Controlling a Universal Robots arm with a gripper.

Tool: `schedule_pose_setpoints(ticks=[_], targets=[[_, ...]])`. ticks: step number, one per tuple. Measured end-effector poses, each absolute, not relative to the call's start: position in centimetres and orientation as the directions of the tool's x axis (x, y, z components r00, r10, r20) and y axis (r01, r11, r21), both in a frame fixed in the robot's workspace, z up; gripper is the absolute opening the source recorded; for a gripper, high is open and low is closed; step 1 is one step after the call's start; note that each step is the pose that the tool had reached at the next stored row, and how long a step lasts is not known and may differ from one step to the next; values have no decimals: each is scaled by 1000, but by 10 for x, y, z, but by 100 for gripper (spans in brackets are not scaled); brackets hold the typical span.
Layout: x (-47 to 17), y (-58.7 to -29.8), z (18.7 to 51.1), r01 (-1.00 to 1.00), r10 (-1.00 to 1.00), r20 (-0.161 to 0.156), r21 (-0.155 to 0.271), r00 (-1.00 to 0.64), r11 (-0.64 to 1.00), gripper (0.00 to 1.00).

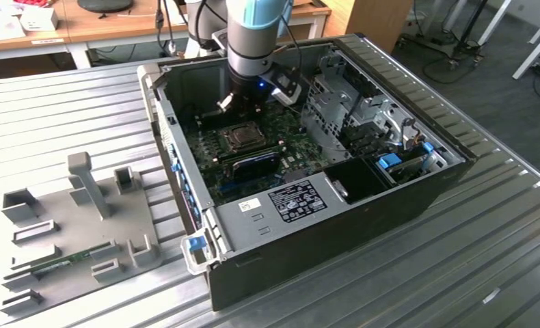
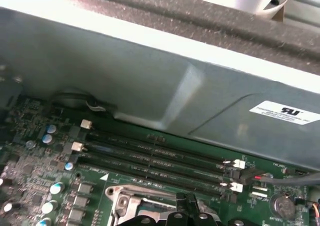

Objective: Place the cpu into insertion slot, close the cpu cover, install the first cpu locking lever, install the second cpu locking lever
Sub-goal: 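Install the first cpu locking lever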

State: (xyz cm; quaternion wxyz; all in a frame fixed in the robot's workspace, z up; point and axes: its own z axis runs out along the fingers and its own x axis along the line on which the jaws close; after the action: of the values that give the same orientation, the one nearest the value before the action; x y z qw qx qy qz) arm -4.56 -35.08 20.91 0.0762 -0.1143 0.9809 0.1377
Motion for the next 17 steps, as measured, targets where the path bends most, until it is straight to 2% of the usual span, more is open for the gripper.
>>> schedule_pose_setpoints(ticks=[6,17], targets=[[-46,-351,210,-231,-205,-136,208,-969,951,10],[-46,-351,210,-196,-195,-16,90,-981,977,10]])
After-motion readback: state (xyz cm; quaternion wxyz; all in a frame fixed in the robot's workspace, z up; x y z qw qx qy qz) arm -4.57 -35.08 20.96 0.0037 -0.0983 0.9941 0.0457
